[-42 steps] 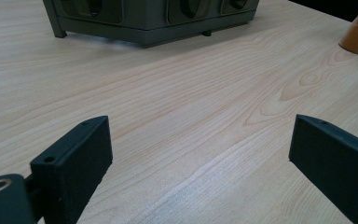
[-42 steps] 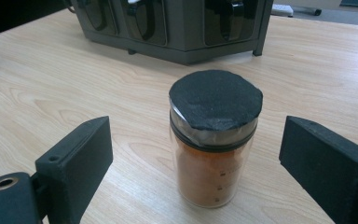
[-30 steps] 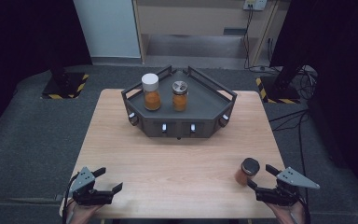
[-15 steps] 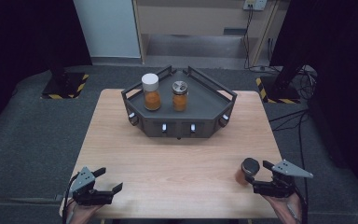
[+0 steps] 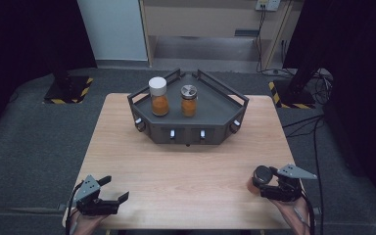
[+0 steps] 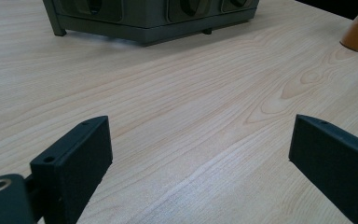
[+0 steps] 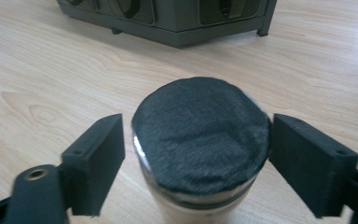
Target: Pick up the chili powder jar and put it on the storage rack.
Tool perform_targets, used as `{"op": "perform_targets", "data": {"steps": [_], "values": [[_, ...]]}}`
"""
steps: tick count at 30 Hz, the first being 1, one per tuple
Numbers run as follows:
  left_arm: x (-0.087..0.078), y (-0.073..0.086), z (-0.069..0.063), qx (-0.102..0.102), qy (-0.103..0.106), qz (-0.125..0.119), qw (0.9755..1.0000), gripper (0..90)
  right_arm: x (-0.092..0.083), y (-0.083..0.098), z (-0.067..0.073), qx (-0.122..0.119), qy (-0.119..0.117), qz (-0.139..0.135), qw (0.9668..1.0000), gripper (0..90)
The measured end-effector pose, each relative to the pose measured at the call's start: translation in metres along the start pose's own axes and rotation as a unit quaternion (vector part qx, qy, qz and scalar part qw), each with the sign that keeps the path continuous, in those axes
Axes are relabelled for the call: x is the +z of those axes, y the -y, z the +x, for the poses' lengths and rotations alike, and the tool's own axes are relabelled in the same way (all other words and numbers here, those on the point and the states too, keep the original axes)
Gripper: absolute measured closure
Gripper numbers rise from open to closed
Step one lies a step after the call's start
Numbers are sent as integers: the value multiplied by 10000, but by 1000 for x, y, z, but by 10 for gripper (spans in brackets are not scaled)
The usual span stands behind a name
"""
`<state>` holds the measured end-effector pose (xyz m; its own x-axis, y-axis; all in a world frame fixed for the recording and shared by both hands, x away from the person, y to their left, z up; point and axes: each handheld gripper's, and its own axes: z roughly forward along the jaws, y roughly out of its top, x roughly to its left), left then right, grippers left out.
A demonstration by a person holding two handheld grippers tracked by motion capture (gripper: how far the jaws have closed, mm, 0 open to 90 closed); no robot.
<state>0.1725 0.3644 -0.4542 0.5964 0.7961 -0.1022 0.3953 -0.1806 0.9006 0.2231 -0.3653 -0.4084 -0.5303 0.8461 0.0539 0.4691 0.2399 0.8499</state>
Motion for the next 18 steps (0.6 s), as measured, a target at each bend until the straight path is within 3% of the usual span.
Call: {"op": "perform_targets", "data": {"steps": [4, 11, 18], "values": [[0, 0, 0, 1, -6, 7, 10000, 50, 3, 0, -2, 24, -33, -10, 10000, 324], [0, 0, 0, 0, -10, 7, 10000, 51, 2, 1, 7, -202, 107, -97, 9997, 347], [0, 0, 0, -2, -9, 8, 10000, 51, 1, 2, 6, -141, 101, -128, 9998, 349]]}}
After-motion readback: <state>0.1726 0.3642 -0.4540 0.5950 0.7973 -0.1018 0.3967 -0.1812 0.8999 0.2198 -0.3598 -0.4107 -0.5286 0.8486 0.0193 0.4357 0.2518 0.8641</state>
